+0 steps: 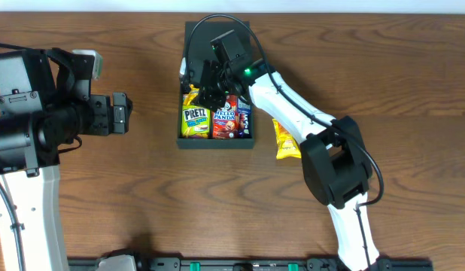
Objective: Pack container
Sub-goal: 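Lower the yellow packet into the box behind Pretz and release, then move the right gripper to the yellow-orange snack packet and grasp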
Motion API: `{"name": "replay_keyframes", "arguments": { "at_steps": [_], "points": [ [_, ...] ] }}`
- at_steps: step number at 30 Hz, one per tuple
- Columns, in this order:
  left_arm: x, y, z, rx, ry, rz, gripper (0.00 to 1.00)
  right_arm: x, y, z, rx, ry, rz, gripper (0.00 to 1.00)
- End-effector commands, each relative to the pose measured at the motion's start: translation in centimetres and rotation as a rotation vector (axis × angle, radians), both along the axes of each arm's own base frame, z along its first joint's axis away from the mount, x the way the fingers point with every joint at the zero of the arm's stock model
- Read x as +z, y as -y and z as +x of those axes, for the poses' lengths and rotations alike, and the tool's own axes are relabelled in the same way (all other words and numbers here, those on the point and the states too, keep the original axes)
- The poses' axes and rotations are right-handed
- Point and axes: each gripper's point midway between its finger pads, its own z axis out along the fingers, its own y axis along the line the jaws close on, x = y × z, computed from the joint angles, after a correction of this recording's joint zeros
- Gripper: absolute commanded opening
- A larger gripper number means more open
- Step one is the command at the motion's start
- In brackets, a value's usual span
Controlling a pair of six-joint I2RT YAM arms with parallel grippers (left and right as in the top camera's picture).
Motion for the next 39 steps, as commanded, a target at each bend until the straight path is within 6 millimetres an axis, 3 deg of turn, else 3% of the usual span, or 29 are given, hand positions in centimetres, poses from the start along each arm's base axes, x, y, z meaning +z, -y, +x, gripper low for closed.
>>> {"name": "replay_keyframes", "arguments": {
  "at_steps": [1,6,10,13,17,23,33,36,39],
  "points": [
    [0.6,-0.2,0.1,0.011,0.019,0.004,0.95,2.8,-0.3,0.2,0.008,0.042,0.036,0.82],
    [0.6,-0.2,0.1,0.011,0.019,0.004,0.95,8.6,0.1,-0.1,0.005,0.128,0.09,0.84],
    [0.6,-0.2,0.1,0.011,0.019,0.004,0.95,13.1,2.3,0.7,-0.136,0.163,0.108,0.9],
    [0.6,-0.2,0.1,0.011,0.019,0.004,0.95,15.1,5.0,1.2,-0.24,0.175,0.079,0.95],
    [0.6,-0.2,0.1,0.011,0.019,0.004,0.95,16.1,8.1,1.1,-0.311,0.17,0.029,0.99],
    [0.6,-0.2,0.1,0.011,0.019,0.004,0.95,15.9,12.1,1.9,-0.455,0.077,0.029,0.99],
    [0.6,-0.2,0.1,0.011,0.019,0.004,0.95,12.8,19.1,1.8,-0.646,-0.114,-0.049,0.99],
    [0.6,-0.2,0.1,0.011,0.019,0.004,0.95,10.8,21.6,1.1,-0.695,-0.192,-0.096,0.99],
    [0.6,-0.2,0.1,0.011,0.019,0.004,0.95,8.2,22.2,-0.4,-0.705,-0.268,-0.145,0.99]
  ]
}}
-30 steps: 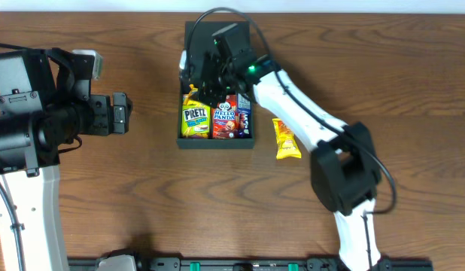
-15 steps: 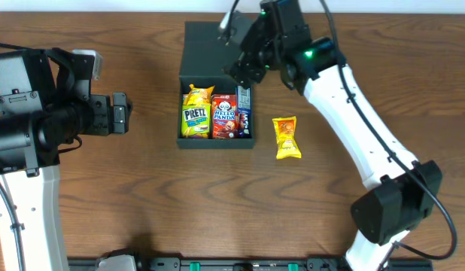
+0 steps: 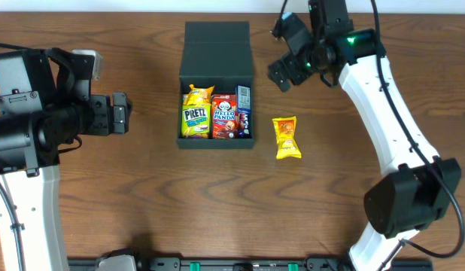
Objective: Pack container
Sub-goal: 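Move the right gripper to the yellow-orange snack packet and grasp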
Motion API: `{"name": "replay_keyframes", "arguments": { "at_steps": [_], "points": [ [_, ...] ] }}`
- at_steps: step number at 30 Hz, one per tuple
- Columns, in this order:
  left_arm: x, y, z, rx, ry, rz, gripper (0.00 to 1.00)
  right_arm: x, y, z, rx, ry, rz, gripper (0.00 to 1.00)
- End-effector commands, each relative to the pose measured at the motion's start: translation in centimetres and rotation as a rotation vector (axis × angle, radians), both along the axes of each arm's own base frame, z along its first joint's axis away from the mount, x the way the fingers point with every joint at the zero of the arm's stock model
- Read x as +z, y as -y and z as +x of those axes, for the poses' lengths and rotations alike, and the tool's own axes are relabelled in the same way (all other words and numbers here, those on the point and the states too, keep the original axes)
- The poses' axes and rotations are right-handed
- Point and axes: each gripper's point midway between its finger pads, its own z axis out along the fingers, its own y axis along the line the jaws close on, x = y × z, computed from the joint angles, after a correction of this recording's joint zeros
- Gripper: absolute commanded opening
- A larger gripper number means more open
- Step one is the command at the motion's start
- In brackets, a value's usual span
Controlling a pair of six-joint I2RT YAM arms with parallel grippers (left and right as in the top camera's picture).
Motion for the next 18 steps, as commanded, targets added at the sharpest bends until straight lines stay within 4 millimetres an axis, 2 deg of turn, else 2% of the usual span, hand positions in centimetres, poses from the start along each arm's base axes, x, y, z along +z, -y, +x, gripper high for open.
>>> {"name": "replay_keyframes", "arguments": {
  "at_steps": [1,5,13,18],
  "points": [
    [0.6,-0.2,0.1,0.011,0.019,0.004,0.95,-2.6,0.4,-1.6,-0.042,-0.094,-0.002,0.99],
    [0.6,-0.2,0.1,0.011,0.019,0.004,0.95,-6.5,1.0,-4.0,-0.135,-0.234,0.002,0.99],
    [0.6,-0.2,0.1,0.011,0.019,0.004,0.95,-11.5,2.1,-8.5,-0.295,-0.445,-0.011,0.99],
    [0.6,-0.2,0.1,0.011,0.019,0.004,0.95,-13.8,2.7,-9.9,-0.36,-0.494,-0.023,0.99]
  ]
}}
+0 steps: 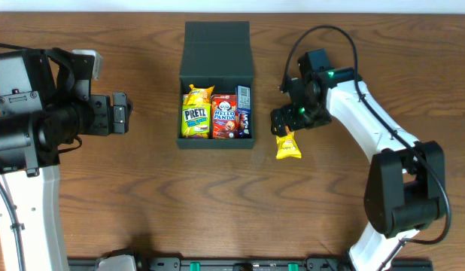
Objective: Pack container
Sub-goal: 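Move the right gripper to the yellow-orange snack packet and grasp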
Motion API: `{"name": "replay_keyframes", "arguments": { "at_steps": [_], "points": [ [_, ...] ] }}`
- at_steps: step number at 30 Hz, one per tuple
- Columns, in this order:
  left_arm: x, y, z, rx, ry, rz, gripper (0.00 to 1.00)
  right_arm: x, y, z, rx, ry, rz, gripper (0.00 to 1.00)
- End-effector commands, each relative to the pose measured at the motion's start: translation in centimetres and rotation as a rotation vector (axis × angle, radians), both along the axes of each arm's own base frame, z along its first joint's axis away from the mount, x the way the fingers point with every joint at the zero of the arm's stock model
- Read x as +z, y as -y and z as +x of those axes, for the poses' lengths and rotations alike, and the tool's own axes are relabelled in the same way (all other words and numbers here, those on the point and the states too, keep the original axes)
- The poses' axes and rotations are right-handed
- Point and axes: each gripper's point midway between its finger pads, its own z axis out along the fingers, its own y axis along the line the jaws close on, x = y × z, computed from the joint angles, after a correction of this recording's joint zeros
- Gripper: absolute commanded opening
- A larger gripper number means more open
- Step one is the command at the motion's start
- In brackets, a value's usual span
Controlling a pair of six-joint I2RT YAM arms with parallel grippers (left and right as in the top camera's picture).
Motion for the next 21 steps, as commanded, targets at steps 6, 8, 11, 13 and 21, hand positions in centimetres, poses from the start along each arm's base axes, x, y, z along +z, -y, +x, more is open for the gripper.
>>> {"name": "replay_keyframes", "arguments": {
  "at_steps": [6,8,11,13,21],
  "points": [
    [0.6,-0.2,0.1,0.011,0.019,0.004,0.95,-1.9,1.1,-0.5,-0.107,-0.003,-0.087,0.99],
    [0.6,-0.2,0.1,0.011,0.019,0.004,0.95,-2.4,1.0,-0.5,-0.125,0.006,-0.091,0.99],
    [0.6,-0.2,0.1,0.011,0.019,0.004,0.95,-3.2,1.0,-0.6,-0.155,0.01,-0.094,0.97],
    [0.6,-0.2,0.1,0.011,0.019,0.004,0.95,-3.6,0.9,-0.8,-0.152,0.011,-0.094,0.94],
    [0.6,-0.2,0.1,0.011,0.019,0.004,0.95,-4.3,0.9,-0.7,-0.162,0.029,-0.093,0.74]
  ]
}}
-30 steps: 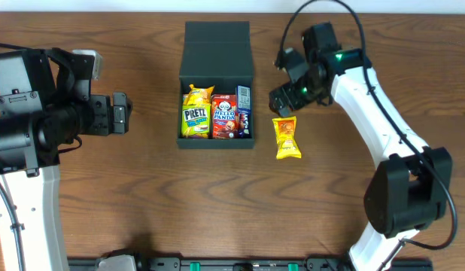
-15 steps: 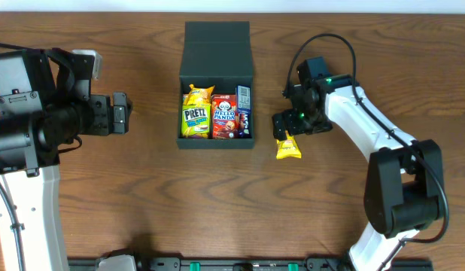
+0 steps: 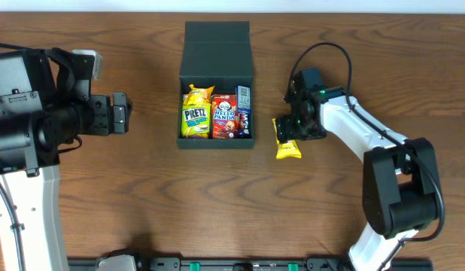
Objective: Pack container
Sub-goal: 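Move the right gripper to the yellow-orange snack packet and grasp, then carry the yellow-orange packet into the box and release it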
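The dark open container stands at the table's middle back, its lid folded away from me. Inside lie a yellow bag, a Pretz pack, a Hello Panda box and a blue pack. A yellow snack bag lies on the table right of the container. My right gripper sits low over the bag's upper end, its fingers hidden under the wrist. My left gripper hangs far left, open and empty.
The left arm's bulky base fills the left edge. The right arm's base stands at the front right. Bare wooden table lies in front of the container.
My right gripper has shifted a little to the right and settled lower over the top of the yellow snack bag. The bag lies where it was. The left arm has not moved.
My right gripper was first inside the container, at the yellow bag in its back left. Then it was up at the back right of the table, empty. Then it stood over the loose yellow snack bag, and now it is down on it.
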Motion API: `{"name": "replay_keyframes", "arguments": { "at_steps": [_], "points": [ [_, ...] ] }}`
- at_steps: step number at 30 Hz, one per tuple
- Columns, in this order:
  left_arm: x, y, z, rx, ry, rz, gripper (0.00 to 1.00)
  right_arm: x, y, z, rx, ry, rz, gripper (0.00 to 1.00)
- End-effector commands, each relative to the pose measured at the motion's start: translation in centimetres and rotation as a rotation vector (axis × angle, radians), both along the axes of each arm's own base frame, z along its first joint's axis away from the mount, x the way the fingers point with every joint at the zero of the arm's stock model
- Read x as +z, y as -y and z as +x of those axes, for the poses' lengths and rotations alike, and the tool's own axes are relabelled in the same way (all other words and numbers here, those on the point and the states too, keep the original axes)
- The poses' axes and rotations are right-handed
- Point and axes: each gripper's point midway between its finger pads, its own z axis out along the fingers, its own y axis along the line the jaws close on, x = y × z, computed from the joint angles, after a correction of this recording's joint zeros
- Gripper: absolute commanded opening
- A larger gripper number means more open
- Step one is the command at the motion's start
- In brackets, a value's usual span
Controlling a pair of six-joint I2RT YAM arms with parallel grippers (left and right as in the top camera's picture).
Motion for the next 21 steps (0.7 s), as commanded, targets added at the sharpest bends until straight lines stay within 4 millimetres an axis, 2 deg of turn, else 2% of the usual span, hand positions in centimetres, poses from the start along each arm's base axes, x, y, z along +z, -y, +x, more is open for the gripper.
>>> {"name": "replay_keyframes", "arguments": {
  "at_steps": [1,8,12,17,21],
  "points": [
    [0.64,-0.16,0.08,0.011,0.019,0.004,0.95,-0.22,-0.23,-0.31,-0.002,0.002,-0.009,0.73],
    [0.64,-0.16,0.08,0.011,0.019,0.004,0.95,-1.02,-0.03,-0.75,0.001,0.0,-0.013,0.69],
    [0.64,-0.16,0.08,0.011,0.019,0.004,0.95,-1.18,0.58,-0.67,-0.004,0.008,-0.048,0.58],
    [0.64,-0.16,0.08,0.011,0.019,0.004,0.95,-1.16,0.62,-0.48,-0.005,0.016,-0.051,0.4],
    [0.64,-0.16,0.08,0.011,0.019,0.004,0.95,-1.15,0.6,-0.37,-0.005,0.02,-0.05,0.35]
  ]
}}
